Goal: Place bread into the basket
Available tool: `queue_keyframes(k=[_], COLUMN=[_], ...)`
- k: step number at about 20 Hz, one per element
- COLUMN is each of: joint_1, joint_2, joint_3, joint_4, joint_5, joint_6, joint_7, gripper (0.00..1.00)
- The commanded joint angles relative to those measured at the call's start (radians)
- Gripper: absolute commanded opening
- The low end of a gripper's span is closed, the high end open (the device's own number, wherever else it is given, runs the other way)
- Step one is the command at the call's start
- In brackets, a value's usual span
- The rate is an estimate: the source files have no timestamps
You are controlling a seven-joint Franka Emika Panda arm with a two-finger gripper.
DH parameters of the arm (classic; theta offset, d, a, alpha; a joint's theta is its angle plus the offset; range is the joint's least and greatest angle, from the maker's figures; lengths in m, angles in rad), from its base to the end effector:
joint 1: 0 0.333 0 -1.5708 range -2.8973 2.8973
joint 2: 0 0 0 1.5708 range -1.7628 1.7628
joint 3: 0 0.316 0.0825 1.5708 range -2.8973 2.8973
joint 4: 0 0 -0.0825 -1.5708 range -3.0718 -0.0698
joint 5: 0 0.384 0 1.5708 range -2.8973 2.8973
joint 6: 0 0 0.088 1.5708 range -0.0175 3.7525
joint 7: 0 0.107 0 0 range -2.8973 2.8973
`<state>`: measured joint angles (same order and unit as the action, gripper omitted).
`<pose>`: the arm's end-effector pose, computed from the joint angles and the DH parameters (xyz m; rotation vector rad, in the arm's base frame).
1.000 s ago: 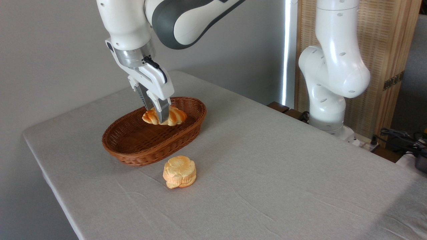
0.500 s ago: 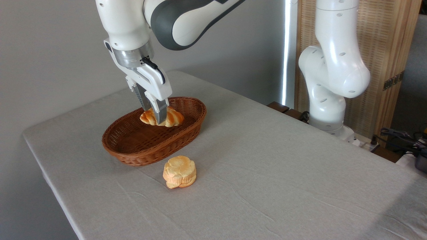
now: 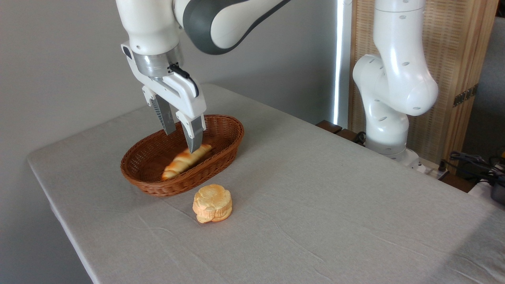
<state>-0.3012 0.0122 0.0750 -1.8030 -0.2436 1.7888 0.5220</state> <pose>0.5456 -0.1469 0.5283 2.7319 -0.9850 0.0130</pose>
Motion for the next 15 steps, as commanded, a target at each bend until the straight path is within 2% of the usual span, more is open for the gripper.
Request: queue_keyframes(k=[1, 3, 5, 8, 12, 15], joint_1=[0.001, -0.001, -0.001, 0.001, 0.001, 0.001], joint_2=[-0.037, -0.041, -0.046, -0.049, -0.04, -0.044], joint_3=[0.058, 0.098, 0.13, 0.156, 0.175, 0.177], joint_4=[0.014, 0.014, 0.013, 0.031, 0.056, 0.05], joint_5=[0.09, 0.096, 0.134, 0.17, 0.168, 0.165], joint_6=[0.001, -0.011, -0.058, -0.065, 0.007, 0.003], joint_7=[0.029, 0.09, 0.165, 0.199, 0.23, 0.236], gripper=[1.0, 1.0, 1.0, 1.0, 1.0, 1.0])
